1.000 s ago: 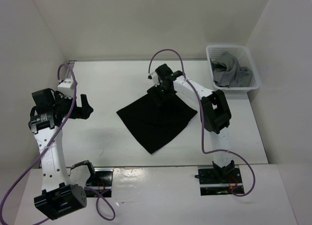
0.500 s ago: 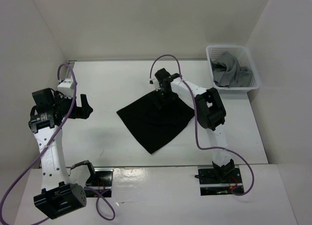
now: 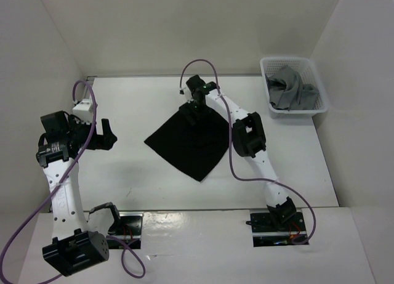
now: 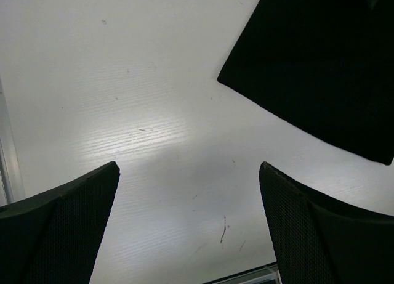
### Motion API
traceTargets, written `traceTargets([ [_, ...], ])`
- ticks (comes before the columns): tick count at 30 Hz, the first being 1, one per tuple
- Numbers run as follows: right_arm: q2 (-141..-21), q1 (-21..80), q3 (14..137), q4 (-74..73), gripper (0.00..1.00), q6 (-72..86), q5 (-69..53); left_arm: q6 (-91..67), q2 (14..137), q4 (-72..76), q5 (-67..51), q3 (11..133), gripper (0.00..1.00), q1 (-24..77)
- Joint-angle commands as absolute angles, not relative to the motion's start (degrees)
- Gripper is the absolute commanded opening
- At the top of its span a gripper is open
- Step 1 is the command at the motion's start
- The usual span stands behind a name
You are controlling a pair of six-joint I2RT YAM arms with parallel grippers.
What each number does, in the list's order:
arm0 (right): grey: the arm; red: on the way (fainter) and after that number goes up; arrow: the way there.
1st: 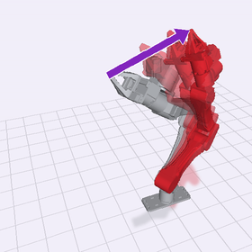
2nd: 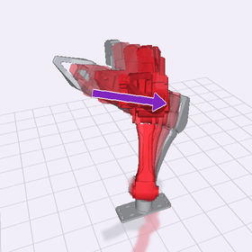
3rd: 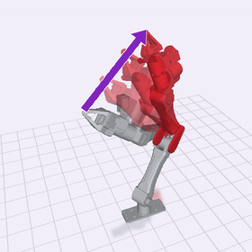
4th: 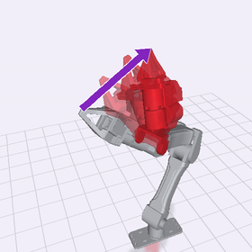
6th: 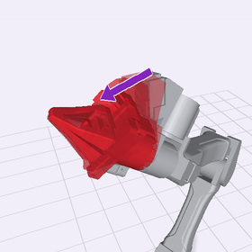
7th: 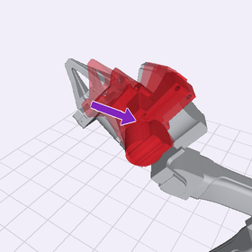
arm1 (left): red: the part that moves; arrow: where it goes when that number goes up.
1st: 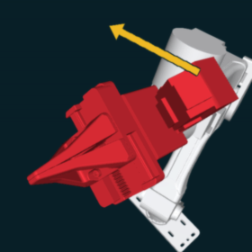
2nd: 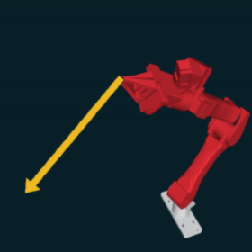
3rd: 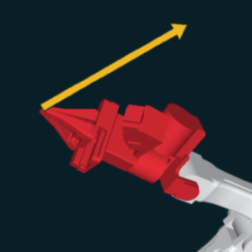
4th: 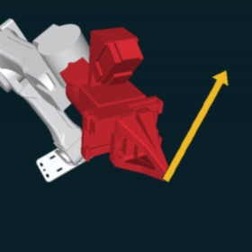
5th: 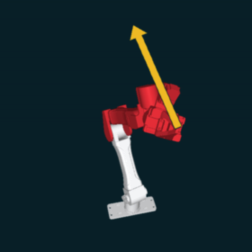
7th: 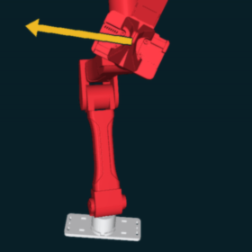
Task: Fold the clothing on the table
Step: Flatten the skirt out
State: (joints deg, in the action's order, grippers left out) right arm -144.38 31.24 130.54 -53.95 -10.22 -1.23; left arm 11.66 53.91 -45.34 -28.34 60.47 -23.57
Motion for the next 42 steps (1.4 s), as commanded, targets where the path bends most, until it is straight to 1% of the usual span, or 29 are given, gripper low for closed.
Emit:
traceTargets([
  [1, -156.38, 32.61, 149.83, -63.60, 0.99, -16.24, -3.15, 10.99, 54.32, -43.95, -28.74, 60.12, 1.00, -23.99],
  [2, -159.32, 34.26, 156.03, -67.81, 0.99, -17.56, -3.77, 10.99, 54.32, -43.95, -28.74, 60.12, 1.00, -23.99],
  [4, -160.66, 36.20, 156.36, -65.75, 0.99, -21.43, -2.37, 10.99, 54.32, -43.95, -28.74, 60.12, 1.00, -23.99],
  [5, -162.06, 38.47, 158.71, -66.61, 0.99, -22.92, -2.90, 10.99, 54.32, -43.95, -28.74, 60.12, 1.00, -24.52],
  [6, -163.81, 39.54, 164.82, -69.32, 0.99, -23.98, -3.68, 10.99, 54.32, -43.95, -28.74, 60.12, 1.00, -24.52],
  [8, -166.71, 41.65, 167.42, -69.96, 0.99, -25.13, -6.14, 10.99, 54.32, -43.95, -28.74, 60.12, 1.00, -24.52],
  [10, -167.86, 44.29, 170.50, -70.58, 0.99, -25.93, -10.43, 10.99, 54.32, -43.95, -28.74, 60.12, 1.00, -24.52],
  [14, -169.19, 47.80, 176.20, -72.68, 0.99, -26.45, -14.31, 10.99, 54.84, -43.95, -28.74, 60.12, 1.00, -24.52],
  [17, -166.04, 48.43, 178.32, -72.69, 0.99, -27.50, -17.21, 10.99, 54.84, -43.95, -29.27, 60.12, 1.00, -24.52],
  [23, -159.62, 49.57, 179.65, -73.21, 0.99, -28.04, -17.75, 10.99, 54.32, -43.95, -29.27, 60.12, 1.00, -24.52],
  [27, -151.98, 49.57, 179.13, -73.92, 0.99, -28.04, -17.75, 10.99, 53.79, -43.95, -29.27, 60.12, 1.00, -24.52],
  [32, -140.03, 48.00, 172.20, -73.92, 0.99, -27.34, -17.75, 10.99, 53.79, -43.95, -29.79, 60.12, 1.00, -24.52],
  [33, -135.40, 47.29, 167.22, -73.39, 0.99, -26.38, -18.62, 10.99, 53.79, -43.95, -29.79, 60.12, 1.00, -24.52],
  [35, -130.80, 43.00, 160.96, -71.91, 0.99, -24.79, -21.78, 10.99, 54.31, -43.95, -29.79, 60.12, 1.00, -24.52],
  [36, -126.87, 40.63, 154.40, -71.20, 0.99, -22.09, -27.02, 10.99, 54.32, -43.95, -29.79, 60.12, 1.00, -24.52],
  [37, -125.43, 37.73, 151.47, -71.19, 0.99, -20.93, -30.90, 11.51, 54.32, -43.95, -30.32, 60.12, 1.00, -24.52],
  [38, -124.20, 31.88, 148.22, -71.19, 0.99, -20.92, -34.68, 11.51, 54.93, -43.95, -30.32, 60.12, 1.00, -24.52],
  [39, -122.45, 29.73, 139.57, -70.23, 0.99, -20.92, -36.54, 11.51, 54.93, -44.47, -30.32, 60.12, 1.00, -24.52],
  [41, -114.64, 27.34, 128.55, -66.29, 0.99, -20.04, -33.41, 11.51, 54.93, -44.47, -30.32, 60.12, 1.00, -24.52],
  [42, -111.56, 27.33, 117.01, -61.57, 0.99, -20.04, -32.18, 11.51, 54.93, -44.47, -30.32, 60.12, 1.00, -24.52],
])
